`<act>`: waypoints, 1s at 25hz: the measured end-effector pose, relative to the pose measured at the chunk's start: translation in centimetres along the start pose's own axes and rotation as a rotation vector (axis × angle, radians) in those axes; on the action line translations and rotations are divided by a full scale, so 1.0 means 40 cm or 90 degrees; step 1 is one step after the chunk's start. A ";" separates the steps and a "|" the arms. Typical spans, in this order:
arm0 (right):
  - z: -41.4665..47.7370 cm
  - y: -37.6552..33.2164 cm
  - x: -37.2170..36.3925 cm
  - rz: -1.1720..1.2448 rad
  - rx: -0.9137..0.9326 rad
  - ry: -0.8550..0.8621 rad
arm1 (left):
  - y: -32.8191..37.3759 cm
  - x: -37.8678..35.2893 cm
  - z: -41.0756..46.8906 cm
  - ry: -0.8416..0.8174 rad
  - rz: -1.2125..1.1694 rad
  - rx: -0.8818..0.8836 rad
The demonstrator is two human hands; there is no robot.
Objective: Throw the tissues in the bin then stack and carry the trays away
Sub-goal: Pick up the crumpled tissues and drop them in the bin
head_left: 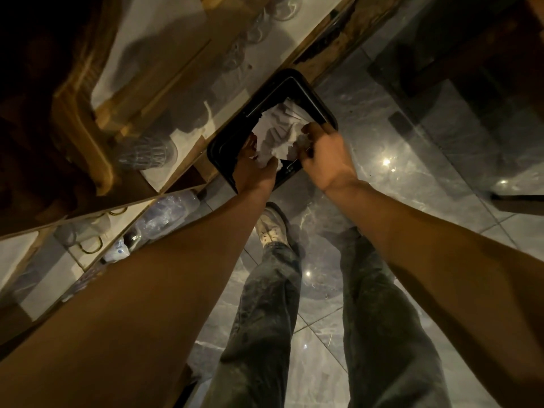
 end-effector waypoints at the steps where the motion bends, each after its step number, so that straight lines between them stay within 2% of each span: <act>1: -0.010 -0.003 0.008 -0.014 -0.003 -0.002 | 0.004 0.006 -0.008 0.000 -0.004 0.006; 4: -0.045 -0.011 0.036 -0.040 0.002 -0.022 | 0.015 0.019 -0.039 -0.005 -0.042 0.005; 9: -0.131 -0.030 0.119 -0.050 0.048 -0.004 | 0.060 0.069 -0.119 -0.053 0.030 -0.060; 14: -0.222 -0.081 0.235 -0.095 0.044 -0.011 | 0.116 0.153 -0.264 -0.114 0.058 -0.141; 17: -0.313 -0.129 0.318 -0.119 0.080 -0.009 | 0.146 0.223 -0.378 -0.147 0.068 -0.198; 21: -0.447 -0.209 0.444 -0.144 0.147 0.002 | 0.183 0.326 -0.537 -0.225 0.155 -0.277; 25: -0.552 -0.298 0.589 -0.199 0.207 0.026 | 0.242 0.444 -0.669 -0.227 0.150 -0.350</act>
Point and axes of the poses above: each hand's wrist, its own z-axis towards the middle knuckle, its own x-axis out of the back of the hand, y = z × x, the point moved 1 cm from there along z, towards the middle knuckle, and after that the axes turned 14 degrees about -z, right-handed, at the moved point
